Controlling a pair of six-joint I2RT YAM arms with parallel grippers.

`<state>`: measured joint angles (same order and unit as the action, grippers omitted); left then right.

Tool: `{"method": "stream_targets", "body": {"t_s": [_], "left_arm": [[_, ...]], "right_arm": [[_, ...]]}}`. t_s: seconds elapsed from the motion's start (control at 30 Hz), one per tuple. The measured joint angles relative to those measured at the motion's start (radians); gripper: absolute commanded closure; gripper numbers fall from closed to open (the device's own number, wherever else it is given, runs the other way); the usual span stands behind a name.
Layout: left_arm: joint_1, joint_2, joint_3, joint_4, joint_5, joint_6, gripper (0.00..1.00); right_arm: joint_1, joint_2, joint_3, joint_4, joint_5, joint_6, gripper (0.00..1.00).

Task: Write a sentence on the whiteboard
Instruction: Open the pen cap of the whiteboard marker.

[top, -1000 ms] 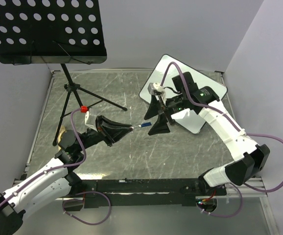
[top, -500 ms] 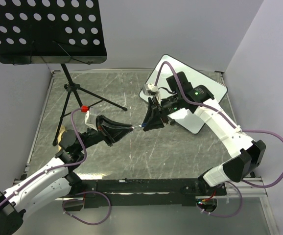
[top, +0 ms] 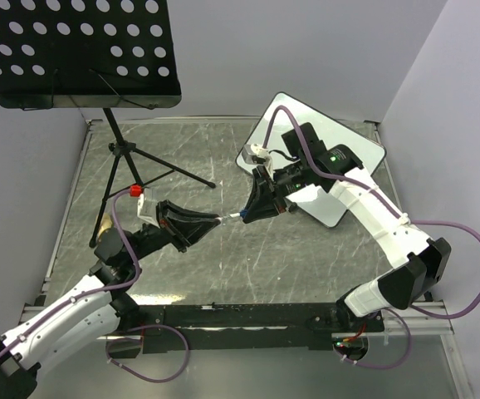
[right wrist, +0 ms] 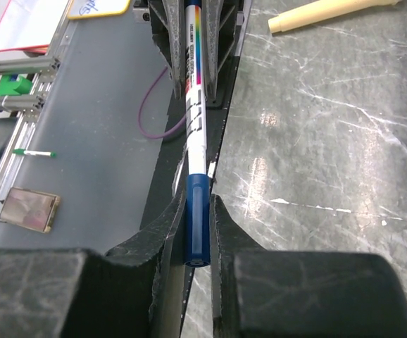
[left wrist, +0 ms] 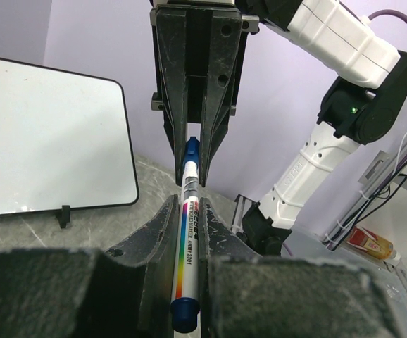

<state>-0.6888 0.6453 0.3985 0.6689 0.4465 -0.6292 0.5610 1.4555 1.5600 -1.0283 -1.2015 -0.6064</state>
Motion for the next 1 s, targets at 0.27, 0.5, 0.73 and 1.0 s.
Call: {"method": "stream_targets", "body": {"t_s": [0.27, 0.5, 0.73, 1.0], "left_arm": [[0.000, -0.007, 0.000, -0.011, -0.001, 0.000, 0.99], [0.001, 0.027, 0.002, 0.003, 0.006, -0.006, 0.99], [0.011, 0.098, 0.017, 0.037, 0.046, -0.023, 0.99], [0.016, 0.140, 0.015, 0.098, 0.063, -0.053, 0.99]], "right_arm": [[-0.005, 0.000, 0.000, -0.014, -0.007, -0.021, 1.00], [0.005, 0.016, 0.013, -0.028, 0.000, -0.021, 1.00], [0.023, 0.053, 0.043, -0.068, 0.023, -0.028, 1.00], [0.019, 0.060, 0.057, -0.095, 0.031, -0.031, 1.00]]}}
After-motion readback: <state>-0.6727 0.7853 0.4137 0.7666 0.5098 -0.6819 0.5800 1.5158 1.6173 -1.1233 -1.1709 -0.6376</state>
